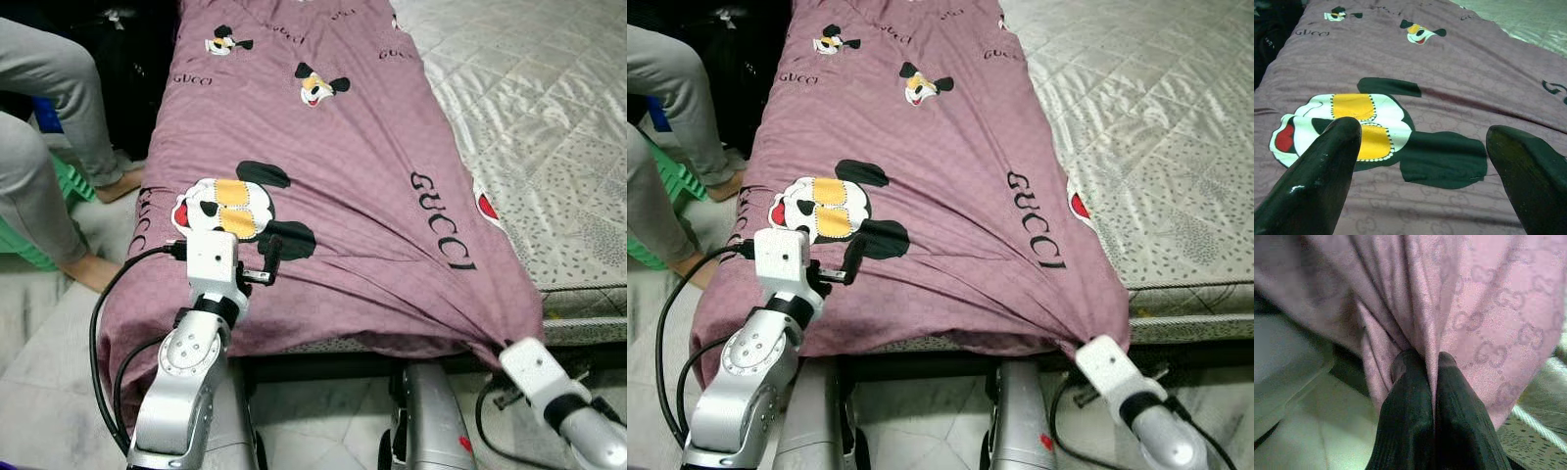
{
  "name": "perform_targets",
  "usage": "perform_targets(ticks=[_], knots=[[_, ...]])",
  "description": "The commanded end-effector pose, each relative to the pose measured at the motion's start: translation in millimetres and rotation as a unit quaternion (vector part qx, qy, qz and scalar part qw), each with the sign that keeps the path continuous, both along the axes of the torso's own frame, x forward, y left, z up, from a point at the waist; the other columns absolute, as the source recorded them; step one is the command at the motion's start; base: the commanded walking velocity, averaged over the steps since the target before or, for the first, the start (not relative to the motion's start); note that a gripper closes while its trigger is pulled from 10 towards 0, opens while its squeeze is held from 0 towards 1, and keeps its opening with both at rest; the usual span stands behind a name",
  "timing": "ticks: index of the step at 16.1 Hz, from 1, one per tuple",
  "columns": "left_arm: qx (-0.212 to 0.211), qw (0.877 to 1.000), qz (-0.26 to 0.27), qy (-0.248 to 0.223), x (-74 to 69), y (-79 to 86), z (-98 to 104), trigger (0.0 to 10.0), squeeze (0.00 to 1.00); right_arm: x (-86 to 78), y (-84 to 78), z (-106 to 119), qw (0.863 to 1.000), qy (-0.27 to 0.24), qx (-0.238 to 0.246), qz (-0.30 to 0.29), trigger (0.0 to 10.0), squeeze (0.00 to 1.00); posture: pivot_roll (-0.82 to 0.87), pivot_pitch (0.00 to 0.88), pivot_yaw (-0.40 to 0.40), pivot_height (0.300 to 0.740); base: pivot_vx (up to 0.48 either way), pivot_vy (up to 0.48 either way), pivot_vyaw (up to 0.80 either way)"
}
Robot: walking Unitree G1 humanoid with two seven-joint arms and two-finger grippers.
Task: Clean up the room
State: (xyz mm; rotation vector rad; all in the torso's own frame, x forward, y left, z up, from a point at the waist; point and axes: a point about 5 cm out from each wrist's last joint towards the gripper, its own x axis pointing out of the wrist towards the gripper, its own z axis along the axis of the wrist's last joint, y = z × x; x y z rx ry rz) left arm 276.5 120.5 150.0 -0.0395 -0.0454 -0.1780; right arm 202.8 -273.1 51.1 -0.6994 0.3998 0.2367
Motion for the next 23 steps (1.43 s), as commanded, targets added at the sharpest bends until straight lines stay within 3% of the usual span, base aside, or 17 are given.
perform_targets(ticks=[1,2,3,4,7,11,12,14,16,17,19,21,22,23], knots=[[0.004,1.000,0.001,0.011,-0.4,2.7,-4.2,10.0,0.00,-33.9,-15.2,-31.6,0.994,0.104,-0.021,-0.025,0.0,0.00,0.03,0.190,0.040,0.527,0.000,0.000,0.00],[0.004,1.000,0.001,0.011,0.2,2.6,-4.5,10.0,0.00,-35.4,-16.1,-33.4,0.993,0.111,-0.024,-0.025,0.0,0.00,0.03,0.185,0.043,0.527,0.000,0.000,0.00],[0.005,1.000,0.000,0.011,1.1,2.2,-4.4,10.0,0.00,-37.5,-18.2,-35.4,0.993,0.114,-0.020,-0.034,10.0,0.00,0.03,0.181,0.040,0.527,0.000,0.000,0.00],[0.005,1.000,0.000,0.011,1.9,2.0,-4.2,10.0,0.00,-38.3,-20.5,-36.1,0.992,0.111,-0.007,-0.052,10.0,1.00,0.03,0.181,0.040,0.527,0.000,0.000,0.00],[0.004,1.000,-0.001,0.011,1.6,0.4,-4.8,10.0,0.00,-39.1,-30.5,-36.2,0.992,0.100,-0.019,-0.077,10.0,1.00,0.02,0.173,0.035,0.527,0.000,0.000,0.00],[0.004,1.000,-0.003,0.010,3.5,0.2,-4.9,10.0,0.00,-69.5,-55.7,-44.0,0.983,0.109,-0.048,-0.140,10.0,1.00,0.01,0.166,0.035,0.527,0.000,0.000,0.00],[0.004,1.000,-0.004,0.009,4.3,0.1,-5.0,10.0,0.00,-70.6,-62.8,-35.4,0.980,0.065,-0.051,-0.181,10.0,1.00,0.01,0.166,0.037,0.527,0.000,0.000,0.00],[0.004,1.000,-0.006,0.009,5.1,-1.1,-5.1,10.0,0.00,-51.2,-68.0,-8.7,0.973,-0.034,-0.043,-0.222,10.0,1.00,0.00,0.163,0.044,0.527,0.000,0.000,0.00],[0.002,1.000,-0.010,0.008,6.1,-3.6,-5.0,10.0,0.00,-1.4,-43.4,34.3,0.967,-0.160,0.016,-0.198,10.0,1.00,0.00,0.159,0.047,0.527,0.000,0.000,0.00],[0.002,1.000,-0.010,0.006,6.9,-3.9,-4.3,10.0,0.00,13.2,-31.7,47.3,0.963,-0.192,0.036,-0.184,10.0,1.00,0.00,0.155,0.048,0.527,0.000,0.000,0.00],[0.001,1.000,-0.007,0.002,7.8,-2.5,-2.3,10.0,0.00,44.7,11.5,77.3,0.951,-0.254,0.125,-0.122,10.0,1.00,0.01,0.149,0.043,0.527,0.000,0.000,0.00],[0.001,1.000,-0.002,0.001,6.3,0.1,-3.2,10.0,0.00,57.5,58.9,85.6,0.952,-0.239,0.191,-0.019,10.0,1.00,0.02,0.146,0.038,0.527,0.000,0.000,0.00],[0.001,1.000,-0.001,0.001,5.5,-0.3,-3.4,10.0,0.00,57.6,70.4,78.2,0.955,-0.203,0.215,0.002,10.0,1.00,0.03,0.145,0.036,0.527,0.000,0.000,0.00],[0.001,1.000,-0.001,0.001,4.8,-1.3,-3.4,10.0,0.00,54.4,80.2,60.2,0.966,-0.129,0.220,0.027,10.0,1.00,0.03,0.145,0.036,0.527,0.000,0.000,0.00]])
